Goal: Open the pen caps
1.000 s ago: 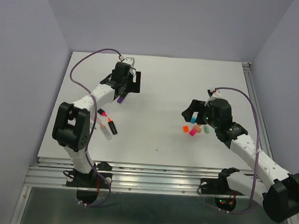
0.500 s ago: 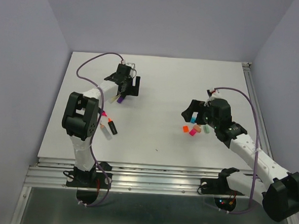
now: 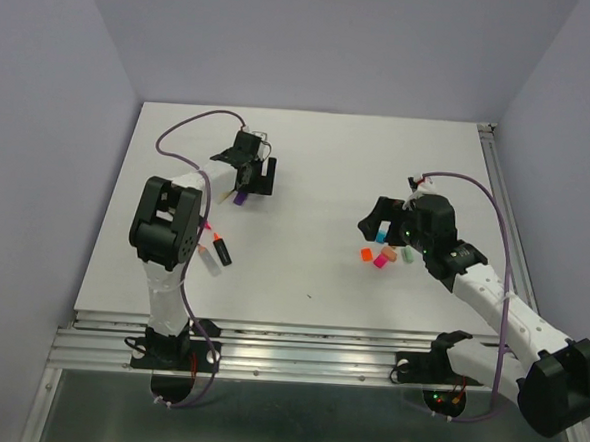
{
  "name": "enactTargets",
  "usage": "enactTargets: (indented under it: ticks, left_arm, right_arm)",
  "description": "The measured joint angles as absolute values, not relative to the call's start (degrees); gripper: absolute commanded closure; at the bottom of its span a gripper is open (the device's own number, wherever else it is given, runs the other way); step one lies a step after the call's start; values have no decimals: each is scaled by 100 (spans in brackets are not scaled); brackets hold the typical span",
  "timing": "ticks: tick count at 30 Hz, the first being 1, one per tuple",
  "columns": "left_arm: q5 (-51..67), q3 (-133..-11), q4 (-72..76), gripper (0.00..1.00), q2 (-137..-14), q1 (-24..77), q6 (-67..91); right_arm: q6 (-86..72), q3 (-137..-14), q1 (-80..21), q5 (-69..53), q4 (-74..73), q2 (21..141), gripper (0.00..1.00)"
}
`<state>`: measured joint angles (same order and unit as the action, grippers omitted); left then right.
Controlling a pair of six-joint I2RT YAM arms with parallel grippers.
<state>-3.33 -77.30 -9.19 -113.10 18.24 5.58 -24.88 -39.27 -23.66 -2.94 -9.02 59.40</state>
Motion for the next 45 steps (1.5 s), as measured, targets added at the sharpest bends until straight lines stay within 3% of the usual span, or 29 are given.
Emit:
enactTargets:
  ticks: [8, 16, 29, 32, 36, 45]
  left_arm:
    - [-408, -7846, -882, 2, -11424, 1826, 519]
    - [-624, -8082, -899, 13, -11725, 1826, 467]
    - [-495, -8189, -847, 50, -11843, 1835, 495]
    - [-495, -8189, -825, 63, -11845, 1828, 515]
    - [-493, -8189, -821, 100, -11845, 1813, 550]
    - [-316, -8051, -751, 100, -11727, 1780, 982]
  right_arm:
    - [-2491, -3927, -2366, -294, -902, 6007, 0]
    - [-2506, -3927, -2366, -292, -902, 6014, 0]
    - [-2508, -3927, -2366, -276, -899, 6014, 0]
    - [-2510, -3927, -2366, -276, -899, 6014, 0]
    - [-2510, -3927, -2366, -276, -897, 6014, 0]
    - [-2510, -3927, -2366, -541, -838, 6014, 0]
